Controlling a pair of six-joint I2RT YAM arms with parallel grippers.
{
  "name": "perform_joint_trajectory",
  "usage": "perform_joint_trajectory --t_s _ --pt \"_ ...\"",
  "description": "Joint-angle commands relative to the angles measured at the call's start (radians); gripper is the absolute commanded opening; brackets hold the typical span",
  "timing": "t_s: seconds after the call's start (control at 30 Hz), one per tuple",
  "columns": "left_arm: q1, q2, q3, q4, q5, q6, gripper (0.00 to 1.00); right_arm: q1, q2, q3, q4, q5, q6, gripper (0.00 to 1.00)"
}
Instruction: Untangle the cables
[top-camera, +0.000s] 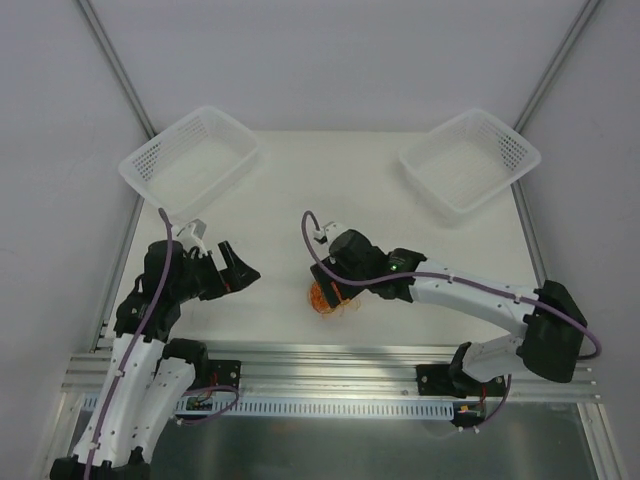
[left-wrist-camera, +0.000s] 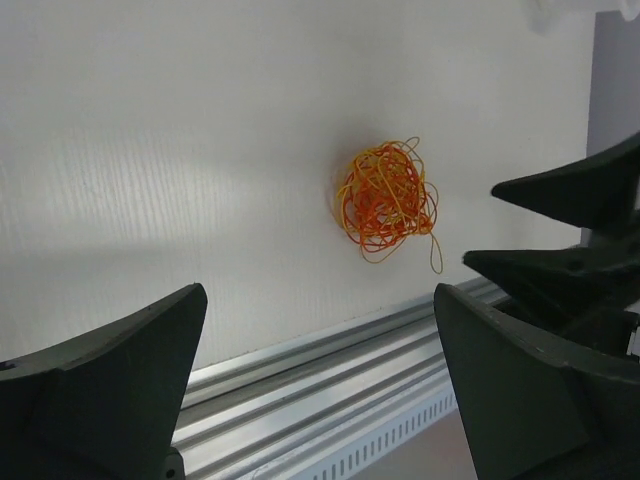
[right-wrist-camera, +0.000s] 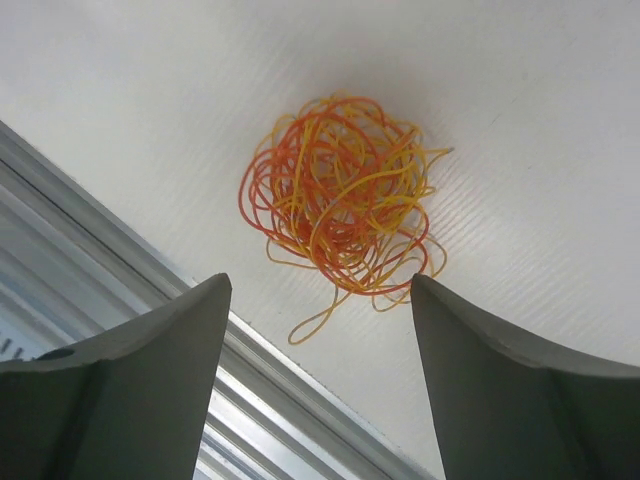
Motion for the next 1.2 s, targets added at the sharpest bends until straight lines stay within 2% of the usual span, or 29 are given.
perform_joint_trajectory --t_s 0.0,0.13,0.3,0.5,0.6,0.77,0.93,1.17 --pt "-0.028 0.104 0.055 0.028 0.048 -0.013 0.99 0.001 -0.151 -0.023 -0.008 0.078 0.016 0.77" --pt "-0.133 0.223 0.061 0.104 0.024 -0.071 0.99 -0.032 -0.260 -0.074 -0.042 0.139 0.119 0.76" --pt "-0.357 0.389 0.064 0.233 -0.141 -0.101 0.99 -0.085 -0.339 -0.183 -0.013 0.196 0.260 0.72" --pt "-0.486 0.602 0.096 0.359 -0.260 -0.145 0.95 -0.108 -0.351 -0.258 0.070 0.175 0.381 0.66" --pt "-0.502 0.694 0.113 0.399 -0.260 -0.135 0.90 -0.106 -0.316 -0.249 0.090 0.163 0.444 0.60" --pt "-0.509 0.774 0.110 0.473 -0.185 -0.099 0.73 -0.100 -0.239 -0.204 0.156 0.144 0.519 0.52" --pt "-0.523 0.805 0.070 0.572 -0.131 -0.099 0.71 -0.074 -0.124 -0.091 0.156 0.155 0.525 0.48" --pt "-0.552 0.863 0.041 0.661 -0.090 -0.110 0.70 -0.071 -0.029 -0.042 0.148 0.179 0.585 0.41"
